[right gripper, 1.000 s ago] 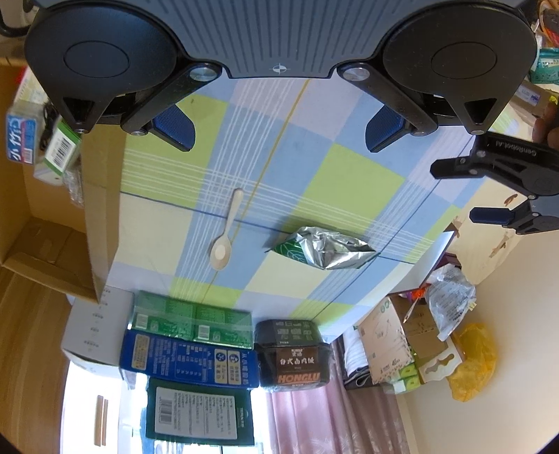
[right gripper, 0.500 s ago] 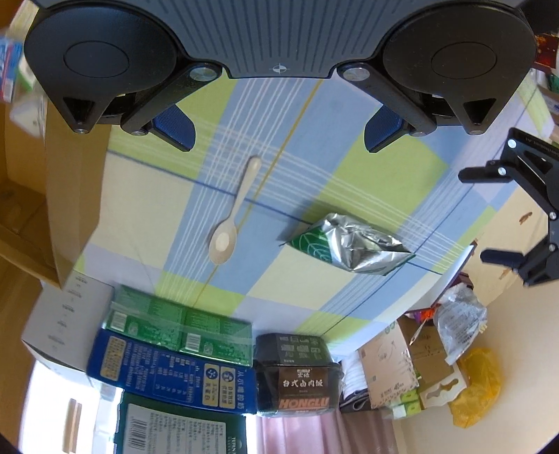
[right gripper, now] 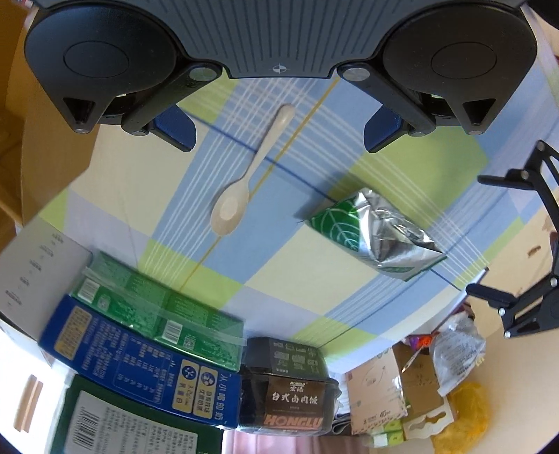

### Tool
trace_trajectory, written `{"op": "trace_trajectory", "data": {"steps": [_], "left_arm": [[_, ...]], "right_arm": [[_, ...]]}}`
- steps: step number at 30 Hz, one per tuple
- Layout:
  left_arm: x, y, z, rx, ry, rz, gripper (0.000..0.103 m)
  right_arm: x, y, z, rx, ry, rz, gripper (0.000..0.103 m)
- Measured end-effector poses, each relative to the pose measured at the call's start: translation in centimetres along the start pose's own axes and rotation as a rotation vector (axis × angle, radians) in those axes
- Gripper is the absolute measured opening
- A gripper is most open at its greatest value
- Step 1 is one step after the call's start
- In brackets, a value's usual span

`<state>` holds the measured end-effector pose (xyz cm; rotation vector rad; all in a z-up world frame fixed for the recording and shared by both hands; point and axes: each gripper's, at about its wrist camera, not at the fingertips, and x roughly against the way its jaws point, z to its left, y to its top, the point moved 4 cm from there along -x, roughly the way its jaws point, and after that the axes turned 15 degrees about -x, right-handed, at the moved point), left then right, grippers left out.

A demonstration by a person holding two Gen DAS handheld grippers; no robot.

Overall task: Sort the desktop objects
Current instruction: 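Move both tools back over the foil bag and wooden spoon, then grasp the foil tea bag with the left tool while the right tool grasps the wooden spoon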

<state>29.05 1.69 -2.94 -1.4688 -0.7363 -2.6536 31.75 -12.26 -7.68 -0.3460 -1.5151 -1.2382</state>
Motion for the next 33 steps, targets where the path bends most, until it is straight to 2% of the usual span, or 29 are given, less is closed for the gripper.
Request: {"op": "trace_trajectory", "data": {"steps": [4,18,27,33], "left_arm": [[-1.4,-0.1,0.9,-0.045,-0.021,-0.001,0.101],[-7.2,0.1,2.9,-0.223,-0.065,0.033,0.096],[-9.3,0.5,3.3,-0.258,-0.101,0.022,0.096],[-10.8,0.5,3.2,-0.283,-0.126,0.032,0.095]], "right_arm": [[-1.6,0.8,-0.2,0.038,0.007,0.020,0.092],[-7.0,2.3,-2.3,0.104,-0.008,0.071,0.077],[-10.2,4.0,-3.5,0.048,-0.041,0.091,0.066],[-11.8,4.4,-3.5,0.057,-0.035,0.097,0.065]]}}
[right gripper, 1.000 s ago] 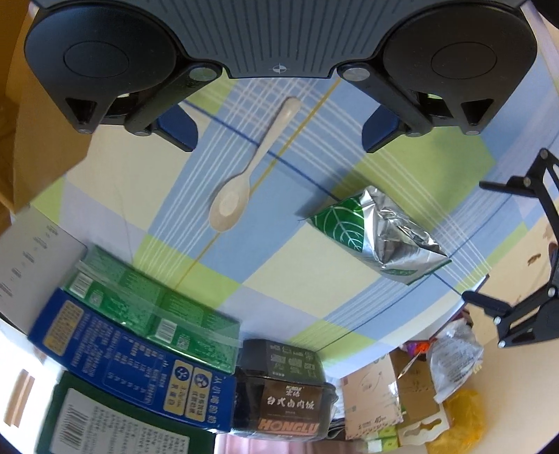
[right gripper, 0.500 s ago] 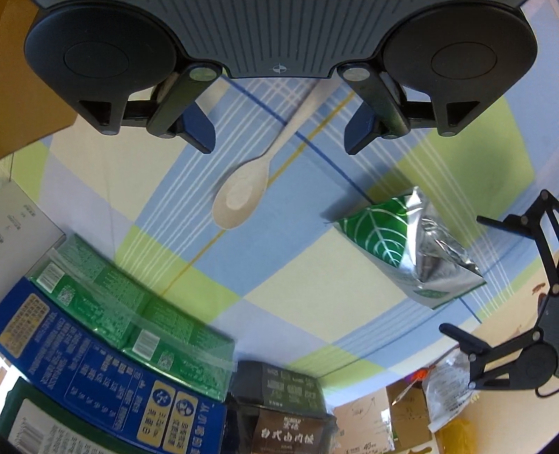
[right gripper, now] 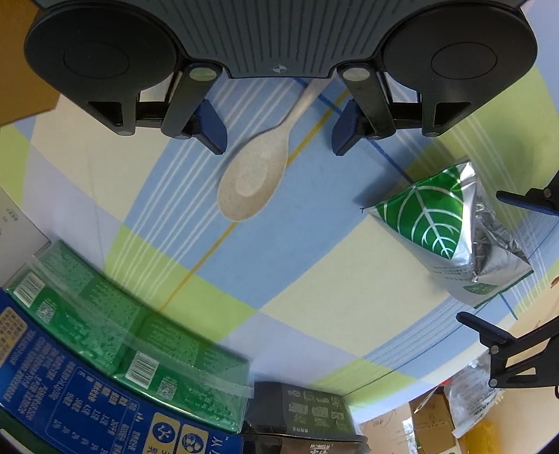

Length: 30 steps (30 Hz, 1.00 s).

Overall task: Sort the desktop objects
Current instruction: 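Grasp the foil tea bag with the left tool while the right tool grasps the wooden spoon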

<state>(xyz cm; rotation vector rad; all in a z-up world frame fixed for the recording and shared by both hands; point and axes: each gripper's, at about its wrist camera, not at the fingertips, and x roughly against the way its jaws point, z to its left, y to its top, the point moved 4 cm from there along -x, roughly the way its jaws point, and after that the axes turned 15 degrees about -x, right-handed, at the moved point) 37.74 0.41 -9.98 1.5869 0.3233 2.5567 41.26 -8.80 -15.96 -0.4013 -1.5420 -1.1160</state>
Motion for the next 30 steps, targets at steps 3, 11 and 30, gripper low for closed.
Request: {"op": "trace_trajectory", "data": {"steps": [3,11,30], "left_arm": [[-0.7,0.0,0.1,-0.005,-0.017,0.003,0.094],[-1.8,0.1,0.6,0.006,-0.049,0.014,0.092],[-1.8,0.6,-0.1,0.114,-0.075,0.026,0.065]], "right_arm": [[-0.3,0.4,-0.1,-0.005,0.011,-0.003,0.065],[-0.8,1.2,-0.2,-0.039,0.024,-0.019,0.064],[-0.6,1.2,2.0,-0.016,0.005,-0.066,0.007]]}}
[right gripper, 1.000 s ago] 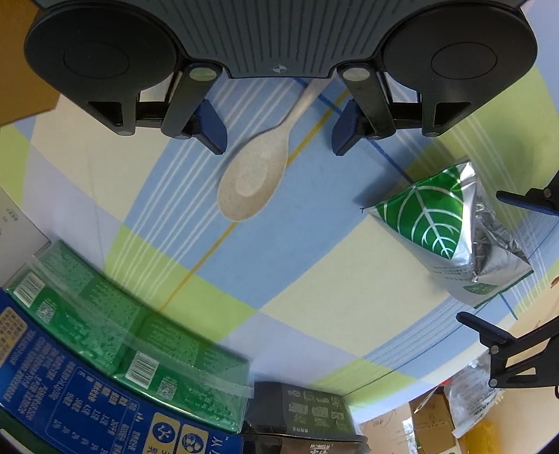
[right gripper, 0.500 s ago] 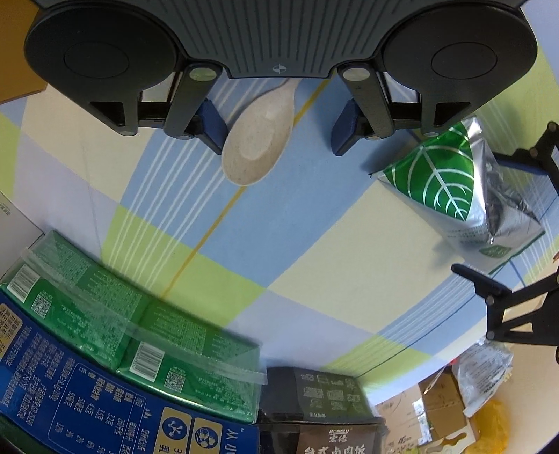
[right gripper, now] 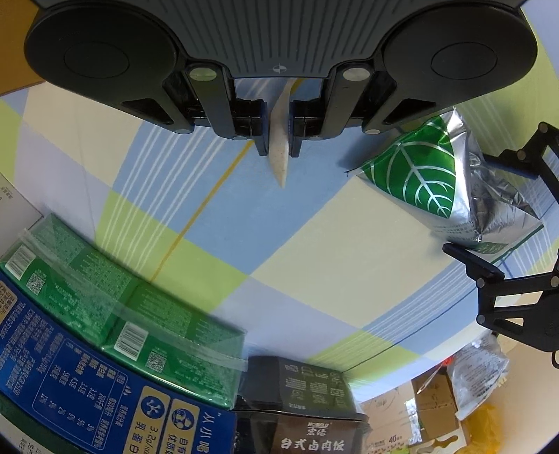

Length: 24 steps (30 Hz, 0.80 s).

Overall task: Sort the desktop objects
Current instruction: 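Grasp the foil tea bag with the left tool while the right tool grasps the wooden spoon, then lift the foil bag and wooden spoon and carry them to the cardboard box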

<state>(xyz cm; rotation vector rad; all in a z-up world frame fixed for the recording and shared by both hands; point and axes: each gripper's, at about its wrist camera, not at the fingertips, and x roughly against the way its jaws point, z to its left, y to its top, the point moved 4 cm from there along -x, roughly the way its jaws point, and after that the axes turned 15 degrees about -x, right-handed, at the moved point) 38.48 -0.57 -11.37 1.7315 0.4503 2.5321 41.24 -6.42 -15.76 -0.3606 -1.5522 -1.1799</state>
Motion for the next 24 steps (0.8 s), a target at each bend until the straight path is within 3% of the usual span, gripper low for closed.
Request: {"op": "trace_trajectory", "data": {"steps": [10,17,24], "left_arm": [[1.3,0.1,-2.2,0.032,0.002,0.029,0.054],[2.7,0.6,-5.5,0.096,-0.009,0.070,0.052],[4.5,0.9,-9.9,0.098,-0.035,0.096,0.052]], "right_arm": [[2.0,-2.9,0.5,-0.007,0.062,0.054,0.007],[4.3,-6.6,2.0,0.045,0.092,0.105,0.007],[6.5,-10.4,3.4,0.098,0.102,0.131,0.007]]}}
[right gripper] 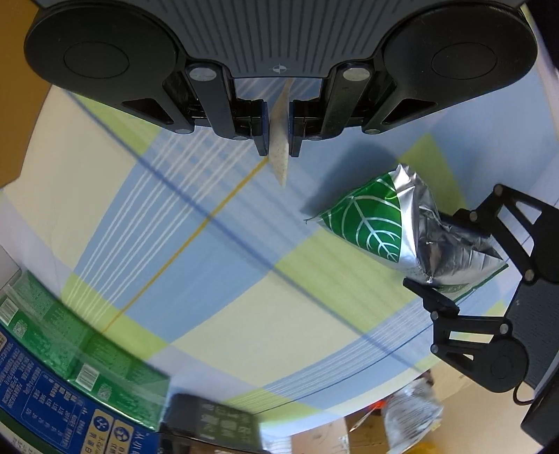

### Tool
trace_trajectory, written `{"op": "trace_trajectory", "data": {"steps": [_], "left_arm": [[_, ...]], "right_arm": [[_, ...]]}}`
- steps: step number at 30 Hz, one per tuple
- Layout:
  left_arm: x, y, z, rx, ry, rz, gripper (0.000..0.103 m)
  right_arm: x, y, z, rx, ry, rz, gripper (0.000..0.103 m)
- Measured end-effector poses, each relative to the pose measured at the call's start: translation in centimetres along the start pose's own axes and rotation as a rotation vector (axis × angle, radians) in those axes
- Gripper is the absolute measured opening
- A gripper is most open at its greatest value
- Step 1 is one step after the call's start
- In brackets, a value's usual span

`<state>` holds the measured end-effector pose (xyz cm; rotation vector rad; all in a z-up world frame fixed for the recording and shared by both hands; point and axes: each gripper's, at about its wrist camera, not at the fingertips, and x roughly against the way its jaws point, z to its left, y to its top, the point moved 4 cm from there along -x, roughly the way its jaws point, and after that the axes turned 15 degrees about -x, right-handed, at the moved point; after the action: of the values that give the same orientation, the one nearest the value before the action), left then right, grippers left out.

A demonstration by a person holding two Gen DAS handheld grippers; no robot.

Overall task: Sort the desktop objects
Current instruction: 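Lift the foil bag and wooden spoon and carry them to the cardboard box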

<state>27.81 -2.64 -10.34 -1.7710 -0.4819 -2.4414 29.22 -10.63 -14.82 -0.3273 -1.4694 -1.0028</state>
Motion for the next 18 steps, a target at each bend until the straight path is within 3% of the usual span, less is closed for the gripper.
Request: {"op": "trace_trajectory", "data": {"steps": [6,18], "left_arm": [[0.5,-0.4,-1.9,-0.005,0.000,0.001,0.052],[-0.1,0.4,-2.4,-0.093,-0.048,0.034,0.065]], "right_arm": [[0.7,-2.2,1.0,0.021,-0.002,0.018,0.007],[0.5,-3.3,1.4,0.067,-0.001,0.044,0.007]]}}
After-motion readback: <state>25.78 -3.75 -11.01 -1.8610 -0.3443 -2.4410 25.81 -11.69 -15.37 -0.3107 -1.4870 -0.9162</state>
